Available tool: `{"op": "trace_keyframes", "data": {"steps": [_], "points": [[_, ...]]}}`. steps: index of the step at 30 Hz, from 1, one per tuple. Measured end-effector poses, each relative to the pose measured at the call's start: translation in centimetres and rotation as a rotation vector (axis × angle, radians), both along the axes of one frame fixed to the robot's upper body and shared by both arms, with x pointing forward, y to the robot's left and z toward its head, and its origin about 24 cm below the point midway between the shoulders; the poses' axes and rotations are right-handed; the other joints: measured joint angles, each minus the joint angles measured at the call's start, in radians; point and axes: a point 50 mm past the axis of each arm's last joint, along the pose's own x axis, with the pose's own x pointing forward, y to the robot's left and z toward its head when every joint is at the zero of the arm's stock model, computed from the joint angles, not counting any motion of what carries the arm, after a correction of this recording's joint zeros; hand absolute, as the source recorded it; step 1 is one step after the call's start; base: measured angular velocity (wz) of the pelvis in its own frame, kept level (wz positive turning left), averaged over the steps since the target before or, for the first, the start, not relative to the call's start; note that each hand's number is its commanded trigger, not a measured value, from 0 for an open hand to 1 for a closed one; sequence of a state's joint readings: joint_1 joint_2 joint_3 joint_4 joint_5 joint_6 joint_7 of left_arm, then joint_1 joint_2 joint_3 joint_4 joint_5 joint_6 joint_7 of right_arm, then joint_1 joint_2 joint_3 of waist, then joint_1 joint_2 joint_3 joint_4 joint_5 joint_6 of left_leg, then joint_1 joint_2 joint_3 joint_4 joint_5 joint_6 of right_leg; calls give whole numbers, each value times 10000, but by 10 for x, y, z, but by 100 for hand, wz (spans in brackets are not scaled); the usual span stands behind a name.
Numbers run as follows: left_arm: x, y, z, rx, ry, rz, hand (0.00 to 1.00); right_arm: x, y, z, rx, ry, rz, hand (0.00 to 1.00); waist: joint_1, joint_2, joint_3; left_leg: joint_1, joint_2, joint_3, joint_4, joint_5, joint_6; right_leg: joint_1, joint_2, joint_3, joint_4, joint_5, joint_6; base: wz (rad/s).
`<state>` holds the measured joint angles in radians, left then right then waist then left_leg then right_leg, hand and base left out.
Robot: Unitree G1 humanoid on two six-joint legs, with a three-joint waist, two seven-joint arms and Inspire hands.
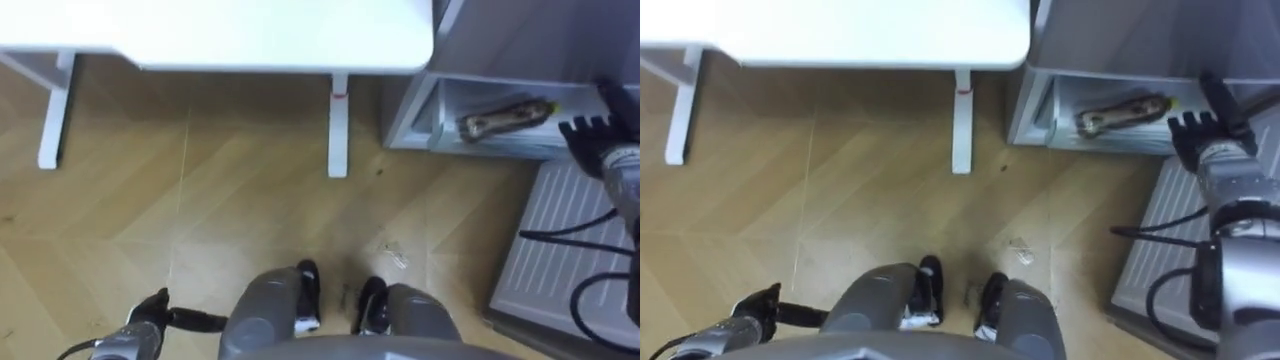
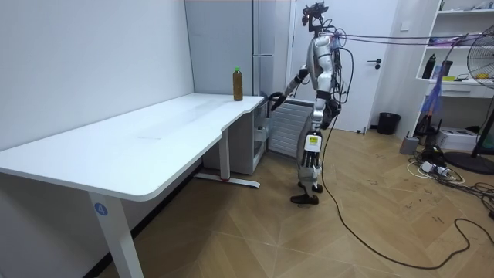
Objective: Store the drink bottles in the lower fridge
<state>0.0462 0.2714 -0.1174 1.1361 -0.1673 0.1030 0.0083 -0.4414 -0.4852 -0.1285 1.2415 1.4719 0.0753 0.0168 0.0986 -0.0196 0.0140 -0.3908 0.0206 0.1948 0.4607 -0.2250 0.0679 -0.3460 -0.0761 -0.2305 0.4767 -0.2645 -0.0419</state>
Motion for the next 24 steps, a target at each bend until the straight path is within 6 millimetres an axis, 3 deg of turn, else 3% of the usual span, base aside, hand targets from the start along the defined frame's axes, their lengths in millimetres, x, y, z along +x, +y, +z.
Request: {"op": "trace_keyframes", "data": {"steps": [1,2,6,10,16,24], "points": [[-4,0,-1,-65,58,214,0,-8,6,-10,10,156,195,0,-52,-8,-56,351,0,9,-240,14,-23,381,78,37,-358,88,32,-8],[-5,0,-1,-114,74,328,0,-13,9,-16,5,312,323,0,-96,-10,-64,563,-5,11,-366,21,-34,613,96,13,-532,116,47,-3],[-9,-1,-2,-236,-43,575,0,-61,28,-58,-63,1748,1358,0,-198,-20,-178,1515,-31,35,-1035,49,-85,1727,268,-5,-1518,348,132,-2],[-23,-2,-3,-344,-32,1023,0,-109,42,-85,306,2758,1758,0,-305,-31,-175,2332,-144,69,-1590,80,-131,2372,255,61,-1799,373,162,-8],[-46,-2,-4,-272,16,1800,0,-148,67,-106,489,3631,2916,0,-703,-126,-147,3125,-159,179,-2011,104,-195,3186,350,72,-2446,484,219,-6],[-56,-8,-7,-219,-119,2593,0,-184,86,-121,649,4795,3869,0,-788,-1,-114,3622,-172,190,-2324,96,-205,3662,497,313,-2762,653,259,-5]]}}
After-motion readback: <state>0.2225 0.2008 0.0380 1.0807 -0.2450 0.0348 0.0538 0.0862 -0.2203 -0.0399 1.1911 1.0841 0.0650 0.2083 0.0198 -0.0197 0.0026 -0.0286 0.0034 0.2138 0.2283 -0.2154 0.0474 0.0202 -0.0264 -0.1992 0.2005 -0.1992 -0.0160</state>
